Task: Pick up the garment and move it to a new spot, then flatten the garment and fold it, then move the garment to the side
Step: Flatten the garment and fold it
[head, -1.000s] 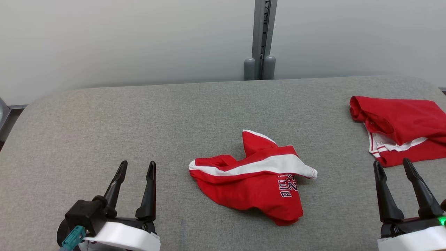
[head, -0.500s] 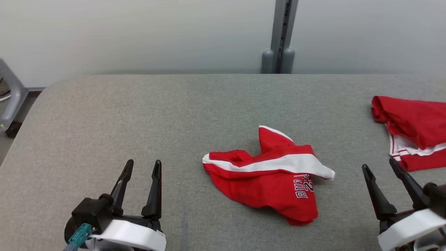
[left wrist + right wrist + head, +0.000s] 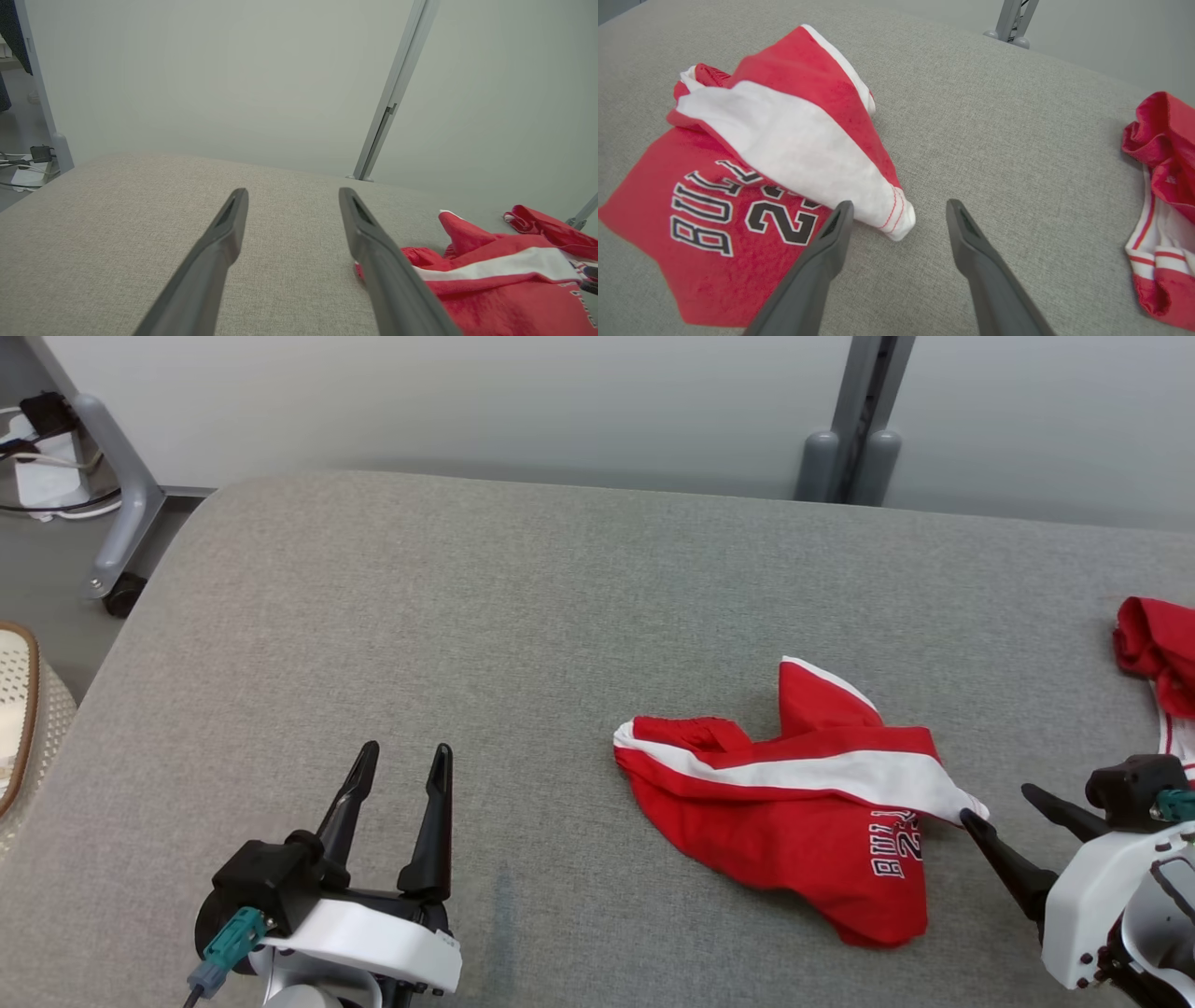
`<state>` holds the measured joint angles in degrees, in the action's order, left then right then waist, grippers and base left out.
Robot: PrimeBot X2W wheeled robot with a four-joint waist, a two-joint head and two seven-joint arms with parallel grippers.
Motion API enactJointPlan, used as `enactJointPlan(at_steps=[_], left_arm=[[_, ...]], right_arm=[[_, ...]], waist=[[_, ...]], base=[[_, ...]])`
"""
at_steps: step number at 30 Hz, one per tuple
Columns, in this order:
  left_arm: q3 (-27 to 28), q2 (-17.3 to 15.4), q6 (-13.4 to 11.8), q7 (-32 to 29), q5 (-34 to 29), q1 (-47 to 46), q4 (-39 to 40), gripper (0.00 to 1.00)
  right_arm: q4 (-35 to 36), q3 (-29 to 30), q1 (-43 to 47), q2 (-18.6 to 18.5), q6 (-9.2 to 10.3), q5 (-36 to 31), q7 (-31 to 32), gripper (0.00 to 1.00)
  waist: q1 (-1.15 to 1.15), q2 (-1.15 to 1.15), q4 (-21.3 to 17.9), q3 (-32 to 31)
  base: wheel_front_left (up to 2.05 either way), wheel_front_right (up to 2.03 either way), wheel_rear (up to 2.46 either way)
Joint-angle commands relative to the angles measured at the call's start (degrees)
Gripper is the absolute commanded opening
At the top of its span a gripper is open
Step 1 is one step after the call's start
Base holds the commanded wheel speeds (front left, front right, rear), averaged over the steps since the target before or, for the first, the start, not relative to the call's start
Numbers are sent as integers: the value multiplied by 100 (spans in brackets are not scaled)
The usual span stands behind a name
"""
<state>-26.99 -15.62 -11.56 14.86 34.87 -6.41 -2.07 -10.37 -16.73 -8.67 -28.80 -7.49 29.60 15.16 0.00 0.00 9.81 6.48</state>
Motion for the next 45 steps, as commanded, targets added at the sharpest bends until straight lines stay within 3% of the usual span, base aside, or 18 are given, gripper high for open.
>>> enactJointPlan(at_steps=[1,11,12,14,26,35,36,37,38,45], left_arm=[[7,19,56,23,-6,-128,-52,100],[50,91,105,33,-30,-174,-157,100],[60,93,103,33,-31,-175,-167,100],[71,98,121,34,-34,-189,-183,100],[130,97,114,34,3,1,-258,100],[208,55,77,35,19,96,-189,100],[203,53,80,35,17,92,-180,100],[195,55,80,35,11,77,-173,100],[184,57,81,32,7,58,-172,100],[146,71,137,3,7,-133,-199,100]], right_arm=[[-104,-10,-111,-63,-2,-40,51,100],[-446,-381,-438,-115,-2,152,60,99],[-467,-424,-485,-125,-2,170,28,57],[-501,-543,-558,-141,-2,198,-35,0],[-64,-856,-576,-450,-2,339,-569,0],[1085,-238,57,-594,-2,173,-394,0],[1185,-188,132,-550,-2,134,-359,37],[1275,-157,206,-504,-2,114,-330,91],[1313,-160,262,-482,-2,82,-263,100],[1131,-432,49,-401,-2,-100,74,100]], waist=[[0,0,85,21],[0,0,128,74],[0,0,112,73],[0,0,68,57],[0,0,-493,-279],[0,0,-942,-368],[0,0,-963,-360],[0,0,-972,-351],[0,0,-973,-341],[0,0,-758,-117]], base=[[0,0,0],[0,0,0],[0,0,0],[0,0,0],[0,0,0],[0,0,0],[0,0,0],[0,0,0],[0,0,0],[0,0,0]])
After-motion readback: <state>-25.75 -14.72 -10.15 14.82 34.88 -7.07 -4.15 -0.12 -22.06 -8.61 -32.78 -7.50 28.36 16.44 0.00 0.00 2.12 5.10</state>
